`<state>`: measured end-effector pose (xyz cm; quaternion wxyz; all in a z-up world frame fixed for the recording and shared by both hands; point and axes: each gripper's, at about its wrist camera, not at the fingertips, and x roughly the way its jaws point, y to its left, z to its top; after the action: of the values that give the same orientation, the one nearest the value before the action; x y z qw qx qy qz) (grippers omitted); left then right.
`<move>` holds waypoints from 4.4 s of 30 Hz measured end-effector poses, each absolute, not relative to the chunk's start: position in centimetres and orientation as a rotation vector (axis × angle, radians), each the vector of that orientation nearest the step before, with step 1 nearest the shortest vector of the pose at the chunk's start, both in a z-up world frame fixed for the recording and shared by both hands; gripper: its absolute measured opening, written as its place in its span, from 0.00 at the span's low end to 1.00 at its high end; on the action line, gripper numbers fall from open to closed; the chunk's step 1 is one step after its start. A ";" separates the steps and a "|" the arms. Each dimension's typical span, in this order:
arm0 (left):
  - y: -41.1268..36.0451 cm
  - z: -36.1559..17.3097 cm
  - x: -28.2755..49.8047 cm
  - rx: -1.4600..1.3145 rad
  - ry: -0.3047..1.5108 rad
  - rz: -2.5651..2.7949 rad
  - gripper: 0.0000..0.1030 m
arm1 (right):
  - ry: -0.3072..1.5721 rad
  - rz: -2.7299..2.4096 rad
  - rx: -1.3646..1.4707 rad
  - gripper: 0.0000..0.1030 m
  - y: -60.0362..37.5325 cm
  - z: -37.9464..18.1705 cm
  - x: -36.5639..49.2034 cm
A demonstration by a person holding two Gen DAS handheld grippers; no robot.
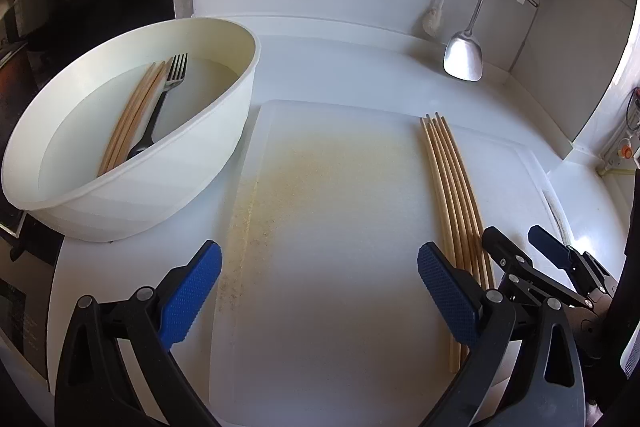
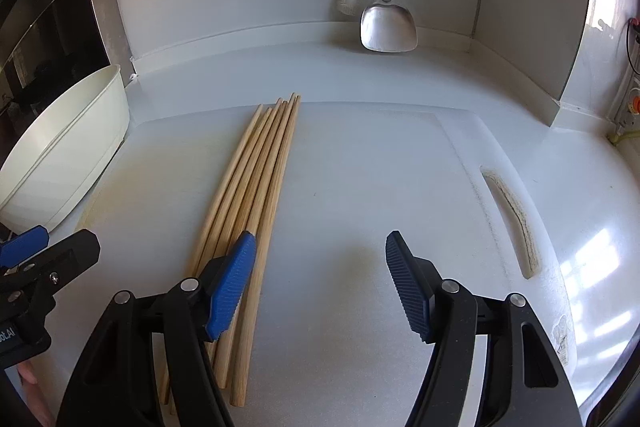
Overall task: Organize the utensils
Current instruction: 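Lower both open tools around the remaining chopsticks, separating single chopsticks, then close the left tool on one chopstick while the right tool grasps another, then lift and carry both held chopsticks over the white bowl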
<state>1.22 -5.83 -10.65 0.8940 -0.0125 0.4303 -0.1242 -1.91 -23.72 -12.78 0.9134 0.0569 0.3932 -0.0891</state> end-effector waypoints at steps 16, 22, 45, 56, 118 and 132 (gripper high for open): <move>-9.3 -11.8 2.6 0.025 0.908 -0.344 0.94 | 0.823 -0.218 0.109 0.62 -25.1 -13.1 -2.4; -10.1 -12.3 2.9 0.025 0.927 -0.362 0.94 | 0.816 -0.222 0.111 0.62 -25.9 -13.3 -2.7; -11.8 -13.3 3.2 0.098 0.933 -0.332 0.95 | 0.804 -0.236 0.138 0.62 -28.6 -13.5 -3.2; -11.3 -13.2 3.2 0.089 0.943 -0.312 0.95 | 0.823 -0.215 0.129 0.62 -28.6 -13.3 -3.0; -10.4 -3.8 -1.4 0.008 0.903 -0.308 0.07 | 0.772 -0.007 0.128 0.06 -27.2 -5.4 -6.6; 1.1 3.1 -2.5 -0.119 0.837 -0.109 0.07 | 0.685 0.255 0.100 0.06 -18.4 3.0 -3.7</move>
<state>-2.53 1.08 3.07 0.9104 -0.0578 0.4061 -0.0530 -3.66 -18.45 2.99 0.9328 0.0489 0.3346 0.1244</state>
